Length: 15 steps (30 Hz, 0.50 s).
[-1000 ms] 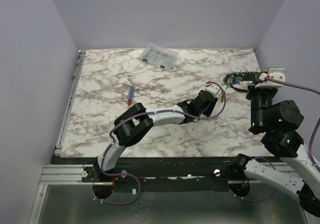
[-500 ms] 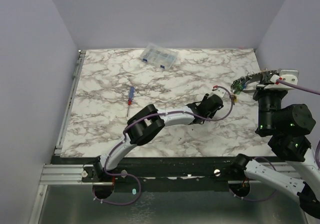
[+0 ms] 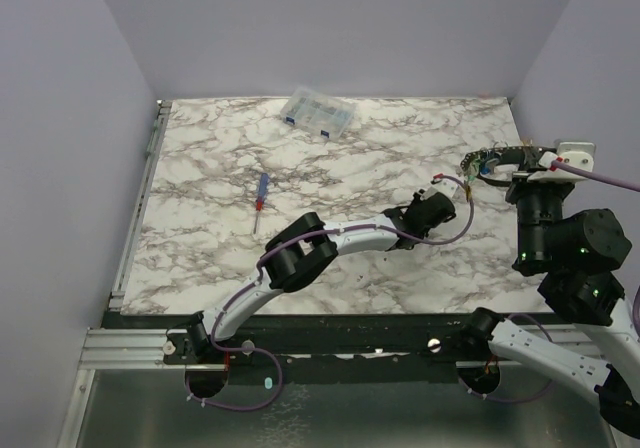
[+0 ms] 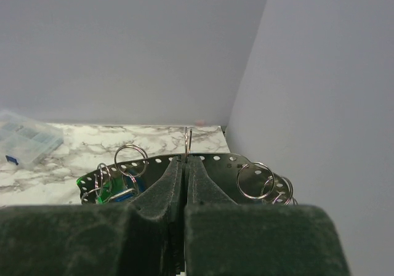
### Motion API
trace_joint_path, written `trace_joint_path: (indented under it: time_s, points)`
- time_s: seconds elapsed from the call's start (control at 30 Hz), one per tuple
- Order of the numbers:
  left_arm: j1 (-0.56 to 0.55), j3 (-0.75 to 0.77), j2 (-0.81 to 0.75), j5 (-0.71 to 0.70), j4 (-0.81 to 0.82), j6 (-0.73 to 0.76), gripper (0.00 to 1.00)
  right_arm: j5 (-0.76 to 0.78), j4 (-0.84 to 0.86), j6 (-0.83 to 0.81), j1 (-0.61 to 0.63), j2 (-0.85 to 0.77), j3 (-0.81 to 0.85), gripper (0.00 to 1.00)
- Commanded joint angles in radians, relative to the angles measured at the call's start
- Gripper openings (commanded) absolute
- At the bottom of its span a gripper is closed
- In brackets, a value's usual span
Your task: Put the keys on the keyring
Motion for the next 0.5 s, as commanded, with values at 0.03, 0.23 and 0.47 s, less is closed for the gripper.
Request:
trace_joint_path:
  time_s: [0.03, 0.23, 0.47]
  points:
    - [-0.005, -0.009, 0.030, -0.031, -0.038, -0.018, 0.28, -0.023, -0.012, 0.014, 0.001, -0.013, 0.020, 0.00]
    - [-0.005, -0.030, 0.037, -0.026, -0.039, -0.020, 0.05, -0.033, -0.022, 0.025, 0.001, -0.004, 0.021, 0.00]
    - [-0.006, -0.084, -0.024, 0.006, -0.025, -0.010, 0.00, -0.037, -0.023, 0.024, 0.001, 0.005, 0.025, 0.00]
